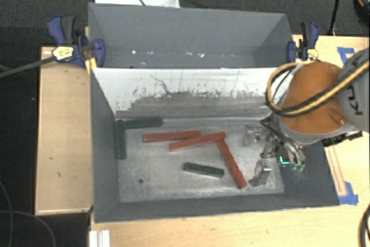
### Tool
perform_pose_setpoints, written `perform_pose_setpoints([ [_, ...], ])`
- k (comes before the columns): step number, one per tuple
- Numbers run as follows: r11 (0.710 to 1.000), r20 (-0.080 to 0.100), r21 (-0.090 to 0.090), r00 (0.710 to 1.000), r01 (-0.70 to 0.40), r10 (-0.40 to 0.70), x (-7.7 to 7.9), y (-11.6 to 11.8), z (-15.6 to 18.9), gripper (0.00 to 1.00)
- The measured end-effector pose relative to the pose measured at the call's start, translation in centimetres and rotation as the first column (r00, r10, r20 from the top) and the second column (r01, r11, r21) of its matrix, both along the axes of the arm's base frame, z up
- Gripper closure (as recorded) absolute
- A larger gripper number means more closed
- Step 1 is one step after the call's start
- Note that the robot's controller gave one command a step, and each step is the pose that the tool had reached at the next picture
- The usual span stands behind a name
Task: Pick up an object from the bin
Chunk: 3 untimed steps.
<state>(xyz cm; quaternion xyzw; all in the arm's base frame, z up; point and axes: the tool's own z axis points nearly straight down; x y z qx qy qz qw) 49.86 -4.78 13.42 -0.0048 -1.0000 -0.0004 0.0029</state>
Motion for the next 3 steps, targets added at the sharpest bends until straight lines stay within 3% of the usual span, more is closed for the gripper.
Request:
perform_pose_setpoints([
  [1,0.999,0.017,0.002,0.999,-0.051,0.051,3.32,5.6,-6.3,0.0],
  [2,0.999,0.01,0.0,0.999,-0.05,0.05,3.02,5.28,-6.34,1.0],
  [3,0.999,0.009,-0.001,0.999,-0.051,0.051,2.98,5.26,-6.37,0.0],
])
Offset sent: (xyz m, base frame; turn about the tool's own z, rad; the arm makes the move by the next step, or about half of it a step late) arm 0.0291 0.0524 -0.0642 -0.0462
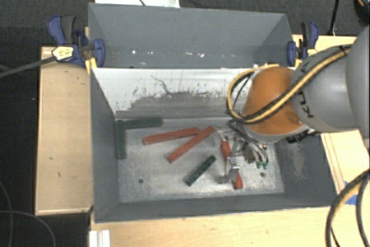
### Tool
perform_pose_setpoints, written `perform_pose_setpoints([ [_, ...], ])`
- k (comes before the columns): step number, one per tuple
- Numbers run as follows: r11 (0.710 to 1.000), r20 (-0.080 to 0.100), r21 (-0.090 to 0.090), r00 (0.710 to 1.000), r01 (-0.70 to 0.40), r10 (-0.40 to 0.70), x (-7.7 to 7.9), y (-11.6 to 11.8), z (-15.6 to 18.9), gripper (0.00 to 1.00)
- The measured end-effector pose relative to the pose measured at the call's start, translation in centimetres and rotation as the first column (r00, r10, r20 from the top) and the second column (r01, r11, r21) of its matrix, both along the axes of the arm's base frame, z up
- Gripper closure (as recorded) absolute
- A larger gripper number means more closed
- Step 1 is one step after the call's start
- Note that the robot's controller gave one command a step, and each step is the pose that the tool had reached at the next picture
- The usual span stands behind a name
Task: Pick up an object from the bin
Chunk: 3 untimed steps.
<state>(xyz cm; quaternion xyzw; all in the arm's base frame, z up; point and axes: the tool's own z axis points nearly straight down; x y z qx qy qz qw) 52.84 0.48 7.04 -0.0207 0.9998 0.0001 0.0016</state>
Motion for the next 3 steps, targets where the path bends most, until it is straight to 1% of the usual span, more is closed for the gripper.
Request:
perform_pose_setpoints([
  [1,0.99,0.003,0.003,0.99,0.142,-0.142,2.1,3.6,0.5,0.0],
  [2,0.986,0.002,0.001,0.986,0.166,-0.166,5.7,2.6,0.0,0.0],
  [3,1.0,0.003,0.005,1.0,0.029,-0.029,5.2,16.9,1.7,0.0],
])
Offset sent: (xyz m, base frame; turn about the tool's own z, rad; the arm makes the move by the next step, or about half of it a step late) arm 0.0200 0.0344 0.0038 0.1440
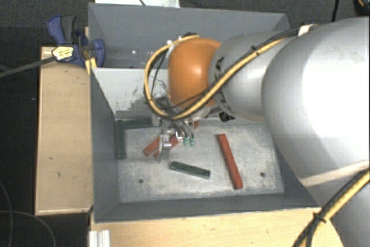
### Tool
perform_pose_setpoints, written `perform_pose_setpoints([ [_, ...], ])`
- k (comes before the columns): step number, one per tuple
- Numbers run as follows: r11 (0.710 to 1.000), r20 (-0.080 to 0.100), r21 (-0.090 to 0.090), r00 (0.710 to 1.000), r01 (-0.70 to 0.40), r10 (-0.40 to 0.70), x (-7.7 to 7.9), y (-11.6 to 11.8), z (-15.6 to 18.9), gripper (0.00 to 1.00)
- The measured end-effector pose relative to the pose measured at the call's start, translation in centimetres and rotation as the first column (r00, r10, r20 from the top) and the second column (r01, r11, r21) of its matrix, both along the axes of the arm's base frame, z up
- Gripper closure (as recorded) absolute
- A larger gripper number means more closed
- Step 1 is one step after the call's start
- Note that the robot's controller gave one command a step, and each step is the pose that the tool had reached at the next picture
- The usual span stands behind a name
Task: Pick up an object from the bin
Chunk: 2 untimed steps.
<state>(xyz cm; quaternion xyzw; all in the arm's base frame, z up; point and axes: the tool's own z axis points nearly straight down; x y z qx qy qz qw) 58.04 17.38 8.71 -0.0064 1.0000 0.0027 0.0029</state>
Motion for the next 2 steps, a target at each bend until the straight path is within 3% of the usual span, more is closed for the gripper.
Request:
perform_pose_setpoints([
  [1,1.0,-0.001,-0.004,1.0,0.004,-0.004,0.06,-0.55,-0.05,1.0],
  [2,1.0,-0.001,-0.004,1.0,0.002,-0.002,0.06,-0.55,-0.06,0.0],
])
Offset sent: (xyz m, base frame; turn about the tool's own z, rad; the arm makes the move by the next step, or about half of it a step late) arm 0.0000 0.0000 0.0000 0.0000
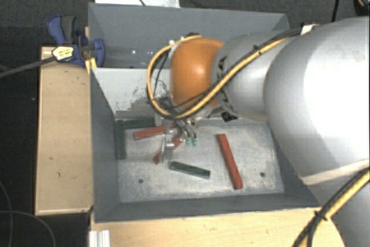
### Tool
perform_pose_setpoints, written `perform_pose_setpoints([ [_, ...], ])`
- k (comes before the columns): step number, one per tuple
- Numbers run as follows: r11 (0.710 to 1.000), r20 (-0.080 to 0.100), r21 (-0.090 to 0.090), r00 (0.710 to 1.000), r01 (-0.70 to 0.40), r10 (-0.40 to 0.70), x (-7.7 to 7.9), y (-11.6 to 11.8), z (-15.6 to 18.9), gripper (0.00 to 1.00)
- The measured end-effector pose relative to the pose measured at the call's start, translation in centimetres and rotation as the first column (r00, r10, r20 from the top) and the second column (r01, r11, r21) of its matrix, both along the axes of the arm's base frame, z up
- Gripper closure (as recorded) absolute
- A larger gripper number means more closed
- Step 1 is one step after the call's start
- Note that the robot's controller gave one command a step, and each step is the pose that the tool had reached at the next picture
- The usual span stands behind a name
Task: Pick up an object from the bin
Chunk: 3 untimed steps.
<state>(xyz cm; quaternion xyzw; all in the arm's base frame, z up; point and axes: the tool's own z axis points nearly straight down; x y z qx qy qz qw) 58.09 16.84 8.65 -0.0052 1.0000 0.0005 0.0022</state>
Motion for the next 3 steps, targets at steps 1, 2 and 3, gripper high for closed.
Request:
perform_pose_setpoints([
  [1,0.999,-0.005,-0.003,0.999,0.051,-0.051,-1.15,-5.42,-0.94,0.0],
  [2,0.999,-0.003,-0.001,0.999,0.044,-0.044,-1.12,-5.07,-0.9,1.0],
  [3,0.999,-0.003,-0.001,0.999,0.043,-0.043,-1.12,-5.06,-0.9,0.0],
])
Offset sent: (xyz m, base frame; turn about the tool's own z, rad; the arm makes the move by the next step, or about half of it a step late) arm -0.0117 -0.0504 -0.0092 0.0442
